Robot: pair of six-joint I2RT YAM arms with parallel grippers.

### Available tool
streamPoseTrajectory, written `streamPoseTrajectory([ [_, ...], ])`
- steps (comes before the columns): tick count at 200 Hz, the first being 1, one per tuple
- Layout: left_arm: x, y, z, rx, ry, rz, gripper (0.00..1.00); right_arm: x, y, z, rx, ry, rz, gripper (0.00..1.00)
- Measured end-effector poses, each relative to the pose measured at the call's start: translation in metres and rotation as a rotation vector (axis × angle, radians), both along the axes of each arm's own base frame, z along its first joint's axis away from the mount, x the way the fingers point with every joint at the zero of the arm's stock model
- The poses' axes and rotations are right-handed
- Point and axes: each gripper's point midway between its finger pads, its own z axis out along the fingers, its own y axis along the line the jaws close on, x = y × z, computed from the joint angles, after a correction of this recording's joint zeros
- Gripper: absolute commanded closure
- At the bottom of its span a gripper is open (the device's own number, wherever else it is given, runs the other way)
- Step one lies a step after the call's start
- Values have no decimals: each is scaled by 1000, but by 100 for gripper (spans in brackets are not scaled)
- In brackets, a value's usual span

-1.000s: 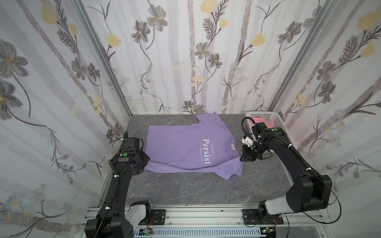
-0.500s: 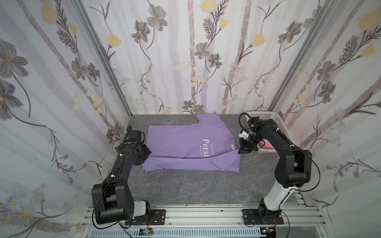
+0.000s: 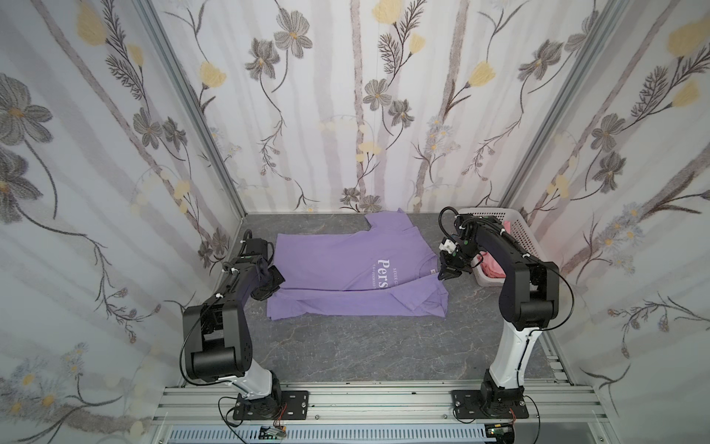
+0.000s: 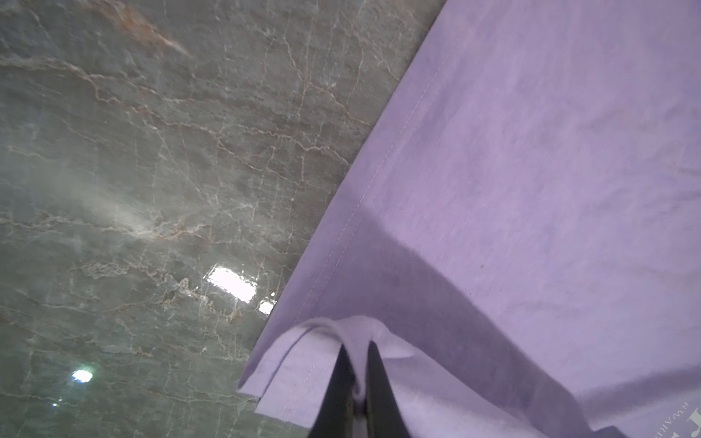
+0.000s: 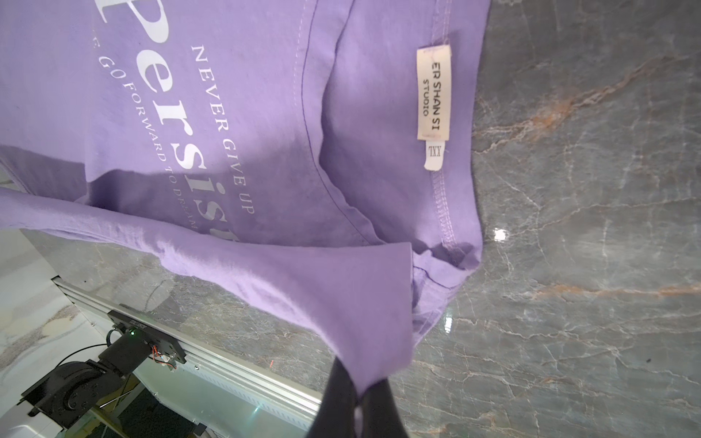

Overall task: Fold and stack t-shirts
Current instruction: Fold the T-shirt.

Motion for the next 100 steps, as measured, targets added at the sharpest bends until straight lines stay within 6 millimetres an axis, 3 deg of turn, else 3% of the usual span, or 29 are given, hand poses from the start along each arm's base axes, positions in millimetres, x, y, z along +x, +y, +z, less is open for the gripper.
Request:
streamPoseTrajectory([
  [53,15,2,-8,8,8,-19,100,8,1,-7,-1,8,-1,100],
  [100,22,3,-16,12,18,-34,97,27,2,-10,-1,-9,-6,100],
])
